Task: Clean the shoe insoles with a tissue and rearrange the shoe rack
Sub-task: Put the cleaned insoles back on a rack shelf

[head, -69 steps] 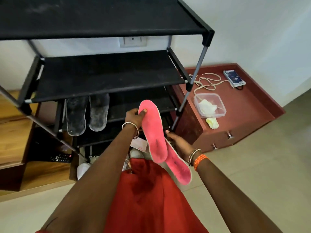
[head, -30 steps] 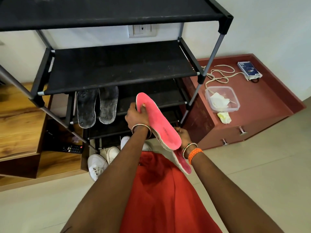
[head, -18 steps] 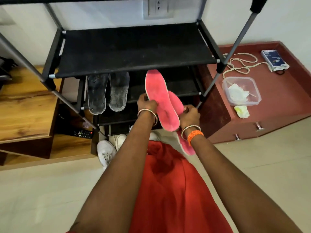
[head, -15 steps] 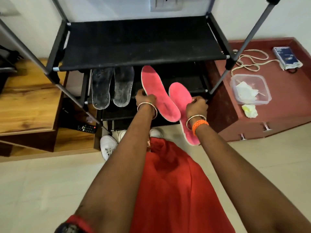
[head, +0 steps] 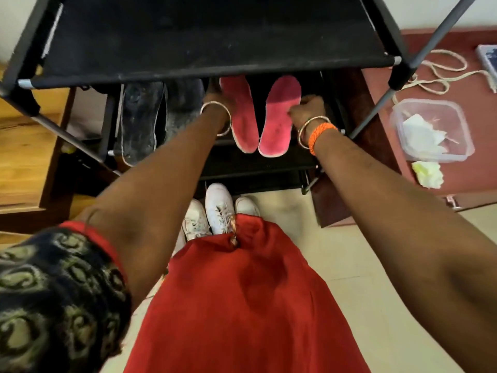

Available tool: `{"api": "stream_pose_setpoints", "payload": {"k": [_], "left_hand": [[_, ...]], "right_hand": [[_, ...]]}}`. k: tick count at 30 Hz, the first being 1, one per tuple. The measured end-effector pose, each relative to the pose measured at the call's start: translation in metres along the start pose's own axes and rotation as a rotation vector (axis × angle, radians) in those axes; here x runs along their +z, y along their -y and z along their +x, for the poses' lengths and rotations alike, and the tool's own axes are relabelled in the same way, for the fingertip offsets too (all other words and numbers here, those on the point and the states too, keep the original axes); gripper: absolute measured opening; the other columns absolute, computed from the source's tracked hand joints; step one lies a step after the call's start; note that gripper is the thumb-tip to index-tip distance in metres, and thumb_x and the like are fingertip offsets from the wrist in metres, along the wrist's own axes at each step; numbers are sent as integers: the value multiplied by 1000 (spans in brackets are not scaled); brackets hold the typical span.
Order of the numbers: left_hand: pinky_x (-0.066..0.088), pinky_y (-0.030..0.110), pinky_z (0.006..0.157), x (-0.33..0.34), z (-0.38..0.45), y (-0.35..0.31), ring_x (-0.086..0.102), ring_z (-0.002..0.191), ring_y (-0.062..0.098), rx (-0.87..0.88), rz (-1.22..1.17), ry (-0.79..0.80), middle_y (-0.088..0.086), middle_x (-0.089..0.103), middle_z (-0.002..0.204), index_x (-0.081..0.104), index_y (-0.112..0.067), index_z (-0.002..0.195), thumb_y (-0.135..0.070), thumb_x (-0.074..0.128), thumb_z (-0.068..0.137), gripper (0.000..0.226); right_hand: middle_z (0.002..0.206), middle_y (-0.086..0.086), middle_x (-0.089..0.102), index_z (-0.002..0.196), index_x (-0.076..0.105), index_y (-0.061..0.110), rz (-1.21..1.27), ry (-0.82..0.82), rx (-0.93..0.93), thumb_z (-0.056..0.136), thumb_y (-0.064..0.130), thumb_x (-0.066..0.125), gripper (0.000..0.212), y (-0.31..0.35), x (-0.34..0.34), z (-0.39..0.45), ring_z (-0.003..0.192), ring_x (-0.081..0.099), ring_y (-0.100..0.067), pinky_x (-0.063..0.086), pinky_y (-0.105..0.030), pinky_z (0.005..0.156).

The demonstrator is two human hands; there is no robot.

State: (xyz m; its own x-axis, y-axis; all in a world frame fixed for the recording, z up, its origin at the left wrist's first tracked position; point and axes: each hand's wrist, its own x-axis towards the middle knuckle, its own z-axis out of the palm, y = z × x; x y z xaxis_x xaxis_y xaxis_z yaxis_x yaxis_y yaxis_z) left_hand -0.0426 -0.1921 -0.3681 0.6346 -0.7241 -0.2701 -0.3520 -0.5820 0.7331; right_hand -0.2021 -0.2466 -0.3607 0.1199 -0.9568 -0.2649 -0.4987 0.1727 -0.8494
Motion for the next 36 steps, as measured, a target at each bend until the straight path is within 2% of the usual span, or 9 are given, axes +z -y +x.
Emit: {"api": "stream_pose_setpoints", "payload": {"k": [3, 6, 8, 11, 17, 23, 28, 33, 36], "left_hand": [[26, 24, 107, 2, 11, -7, 37, 134, 26, -65, 85, 115, 12, 36, 147, 15, -2, 147, -56, 44, 72, 97], [22, 29, 111, 10, -15, -8, 23, 140, 32, -39, 265, 129, 22, 12, 154, -4, -5, 149, -41, 47, 90, 86], [15, 36, 115, 23, -31, 5, 11, 143, 37, 49, 384, 170, 23, 1, 155, -5, -10, 149, -42, 45, 94, 81], [9, 47, 117, 45, -35, 38, 3, 142, 41, 190, 539, 194, 25, 3, 153, 2, -15, 150, -41, 46, 91, 78], [13, 41, 116, 48, -31, 51, 20, 137, 41, 378, 569, 66, 23, 23, 148, 22, -8, 146, -28, 48, 90, 65], [19, 44, 114, 49, -24, 55, 20, 138, 41, 373, 573, 90, 23, 24, 149, 24, -10, 146, -34, 39, 93, 60], [20, 43, 114, 49, -31, 54, 19, 139, 39, 336, 600, 97, 23, 23, 149, 25, -11, 146, -45, 18, 76, 78], [10, 45, 117, 41, -44, 45, 5, 142, 40, 283, 619, 156, 22, 8, 154, 16, -15, 149, -39, 34, 95, 62], [7, 45, 116, 35, -68, 38, 0, 143, 39, 263, 583, 119, 19, 1, 156, 13, -16, 150, -33, 37, 97, 60]], "right_hand": [[115, -11, 63, 119, 56, 3, -156, 24, -90, 89, 16, 56, 34, 3, 9, 9, 105, 59, -23, 42, -22, 79], [145, -20, 36, 144, 25, 0, -474, 54, -202, 94, 24, 46, 59, -6, 19, 1, 131, 38, -34, 31, -32, 104], [151, -21, 24, 145, 25, 5, -621, 66, -349, 95, 29, 42, 58, -20, 28, -15, 137, 27, -35, 26, -40, 111], [153, -15, 21, 143, 33, 16, -808, 65, -557, 91, 35, 43, 56, -44, 35, -38, 141, 18, -32, 23, -45, 111], [154, -19, 15, 146, 27, 12, -889, 139, -658, 92, 26, 41, 58, -67, 26, -42, 143, 8, -37, 15, -47, 116], [155, -21, 10, 148, 22, 11, -931, 188, -610, 98, 20, 32, 51, -55, 30, -16, 143, 4, -38, 11, -43, 117], [156, -15, 12, 148, 20, 14, -958, 207, -570, 99, 22, 32, 51, -53, 34, -13, 143, 3, -38, 15, -46, 116], [156, -16, 9, 148, 19, 17, -955, 162, -561, 98, 32, 34, 55, -51, 30, -24, 144, 0, -35, 10, -51, 113], [156, -19, 6, 149, 16, 16, -972, 104, -610, 95, 35, 39, 62, -43, 29, -45, 144, 1, -34, 9, -54, 112]]}}
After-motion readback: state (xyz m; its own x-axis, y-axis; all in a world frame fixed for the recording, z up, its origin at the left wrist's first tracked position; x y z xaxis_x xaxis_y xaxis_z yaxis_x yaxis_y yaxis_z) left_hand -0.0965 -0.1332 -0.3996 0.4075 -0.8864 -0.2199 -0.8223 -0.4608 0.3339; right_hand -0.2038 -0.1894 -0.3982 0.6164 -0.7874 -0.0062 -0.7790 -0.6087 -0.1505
